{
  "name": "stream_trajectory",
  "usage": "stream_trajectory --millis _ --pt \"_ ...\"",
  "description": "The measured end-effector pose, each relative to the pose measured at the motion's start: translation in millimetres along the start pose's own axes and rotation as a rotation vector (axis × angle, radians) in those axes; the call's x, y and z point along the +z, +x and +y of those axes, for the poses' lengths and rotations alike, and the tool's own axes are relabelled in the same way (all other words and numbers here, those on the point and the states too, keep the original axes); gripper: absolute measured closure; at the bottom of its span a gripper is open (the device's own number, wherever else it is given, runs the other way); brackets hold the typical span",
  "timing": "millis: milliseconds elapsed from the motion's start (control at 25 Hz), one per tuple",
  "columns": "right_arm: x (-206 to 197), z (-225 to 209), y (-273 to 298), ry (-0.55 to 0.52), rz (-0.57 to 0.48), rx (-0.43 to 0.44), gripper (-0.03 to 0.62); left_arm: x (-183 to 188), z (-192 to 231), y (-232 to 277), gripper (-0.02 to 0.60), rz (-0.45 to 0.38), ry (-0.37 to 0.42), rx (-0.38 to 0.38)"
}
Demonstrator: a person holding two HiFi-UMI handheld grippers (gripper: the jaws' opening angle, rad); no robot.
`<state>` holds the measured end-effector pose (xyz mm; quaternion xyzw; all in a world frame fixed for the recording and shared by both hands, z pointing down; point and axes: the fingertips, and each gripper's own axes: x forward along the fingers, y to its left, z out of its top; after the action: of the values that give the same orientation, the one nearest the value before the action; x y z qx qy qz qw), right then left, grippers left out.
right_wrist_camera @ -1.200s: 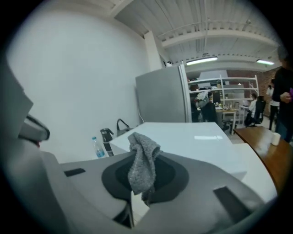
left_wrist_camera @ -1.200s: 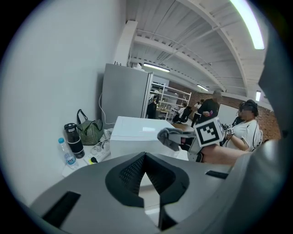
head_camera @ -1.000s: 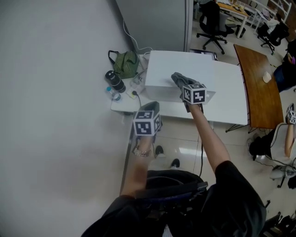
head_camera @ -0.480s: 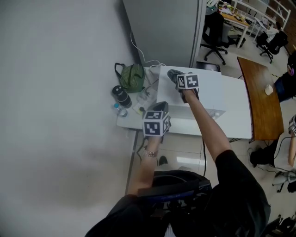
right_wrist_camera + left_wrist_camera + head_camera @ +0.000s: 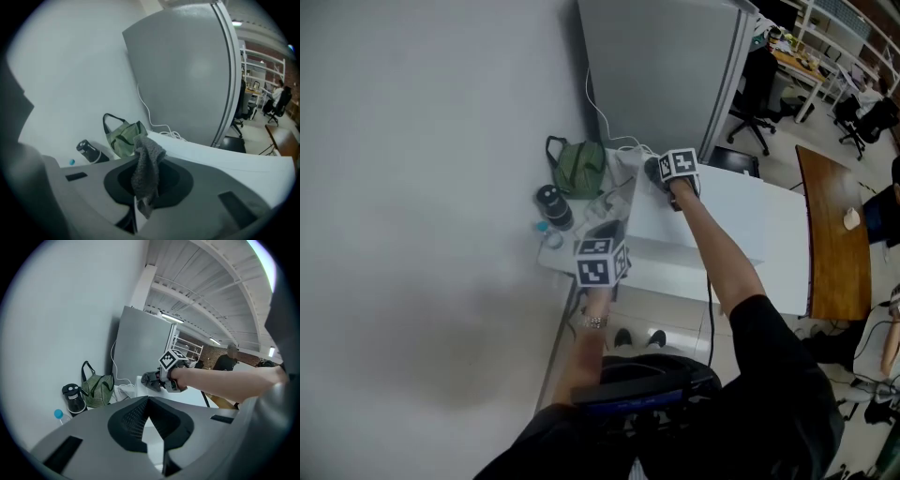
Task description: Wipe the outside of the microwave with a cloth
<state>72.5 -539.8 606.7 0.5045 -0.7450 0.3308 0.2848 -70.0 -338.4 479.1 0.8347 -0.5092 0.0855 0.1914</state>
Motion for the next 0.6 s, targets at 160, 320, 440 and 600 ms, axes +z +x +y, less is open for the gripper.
stream_trajectory --millis 160,320,440,600 --pt "-22.4 -55.4 -13.6 -0.027 0.073 -0.088 0.565 4.3 -9.9 16.6 0.581 0.001 0.005 -0.010" --pt "-48.8 -139.8 -50.0 0.016 0.100 -0.193 0.565 10.4 -43.1 41.2 0.581 0.004 0.020 -0.071" --pt "-75.8 -206.3 -86.5 0.114 0.066 -0.253 0.563 4.5 -74.4 58.8 0.581 0.024 0.043 -0.139" --pt "-110.9 -266.1 -129.9 0.213 0.035 -0.316 0.565 -9.1 -106.9 71.6 0.581 0.059 0.068 -0.216"
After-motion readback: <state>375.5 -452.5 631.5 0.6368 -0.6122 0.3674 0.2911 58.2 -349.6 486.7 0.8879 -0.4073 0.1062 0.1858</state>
